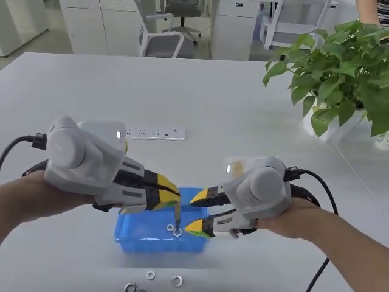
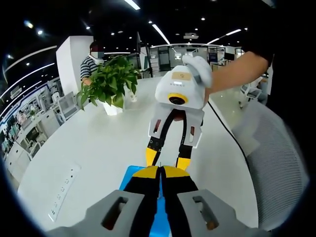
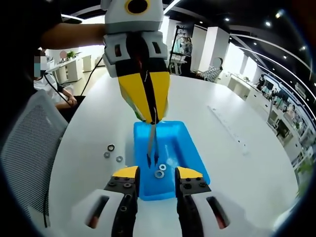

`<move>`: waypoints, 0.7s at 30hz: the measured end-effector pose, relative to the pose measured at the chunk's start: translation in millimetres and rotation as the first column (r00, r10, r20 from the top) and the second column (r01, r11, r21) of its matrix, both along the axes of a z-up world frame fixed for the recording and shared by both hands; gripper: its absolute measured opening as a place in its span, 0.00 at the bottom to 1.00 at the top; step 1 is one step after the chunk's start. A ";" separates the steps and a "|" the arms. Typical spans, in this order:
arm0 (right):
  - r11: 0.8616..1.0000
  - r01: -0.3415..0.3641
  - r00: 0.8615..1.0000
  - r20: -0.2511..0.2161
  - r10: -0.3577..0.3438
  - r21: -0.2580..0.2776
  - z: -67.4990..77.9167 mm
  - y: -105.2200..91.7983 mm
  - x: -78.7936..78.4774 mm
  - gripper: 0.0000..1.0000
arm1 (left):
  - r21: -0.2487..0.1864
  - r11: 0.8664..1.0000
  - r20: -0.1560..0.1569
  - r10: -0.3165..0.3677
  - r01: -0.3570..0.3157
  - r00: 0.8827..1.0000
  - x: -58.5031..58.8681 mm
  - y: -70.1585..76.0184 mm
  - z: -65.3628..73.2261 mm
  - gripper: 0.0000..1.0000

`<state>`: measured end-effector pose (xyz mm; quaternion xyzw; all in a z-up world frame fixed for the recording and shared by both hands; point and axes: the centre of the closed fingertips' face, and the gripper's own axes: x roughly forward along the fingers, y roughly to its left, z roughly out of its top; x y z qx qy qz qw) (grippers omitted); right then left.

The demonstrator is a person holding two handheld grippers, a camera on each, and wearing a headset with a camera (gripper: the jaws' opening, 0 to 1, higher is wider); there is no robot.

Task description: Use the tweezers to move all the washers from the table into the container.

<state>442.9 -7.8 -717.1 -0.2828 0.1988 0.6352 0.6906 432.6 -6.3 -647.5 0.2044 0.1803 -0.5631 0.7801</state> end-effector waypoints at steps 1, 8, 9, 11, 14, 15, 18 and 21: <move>1.000 0.011 1.000 -0.003 -0.011 -0.004 -0.1 -2.5 0.0 0.31 | 0.000 1.000 -0.002 0.000 0.000 1.000 -1.8 0.0 1.2 0.05; 0.997 0.073 0.997 -0.015 -0.073 -0.004 3.7 -18.6 -4.4 0.38 | -0.003 1.000 0.003 0.002 -0.002 1.000 -9.6 0.5 8.3 0.05; 0.996 0.084 0.996 -0.022 -0.084 -0.001 4.3 -20.2 -5.1 0.40 | -0.004 1.000 0.002 0.001 -0.001 1.000 -11.0 0.2 9.1 0.05; 0.995 0.097 0.995 -0.026 -0.097 -0.002 4.5 -23.9 -7.0 0.44 | -0.009 1.000 -0.004 -0.002 0.002 1.000 -14.3 -0.2 10.8 0.05; 0.994 0.112 0.993 -0.034 -0.112 0.000 4.8 -28.4 -10.2 0.47 | -0.007 1.000 -0.005 -0.007 0.007 1.000 -19.6 -0.1 12.3 0.05; 0.993 0.118 0.992 -0.037 -0.118 -0.001 4.6 -30.4 -11.8 0.48 | -0.008 1.000 -0.006 -0.011 0.011 1.000 -21.1 -0.3 12.6 0.05; 0.992 0.127 0.991 -0.043 -0.127 0.002 3.9 -35.0 -15.9 0.52 | -0.008 1.000 -0.005 -0.020 0.020 1.000 -26.3 -0.7 13.3 0.05; 0.991 0.131 0.990 -0.050 -0.131 0.007 3.5 -38.2 -21.5 0.55 | -0.004 1.000 -0.009 -0.028 0.028 1.000 -31.8 -1.1 11.7 0.05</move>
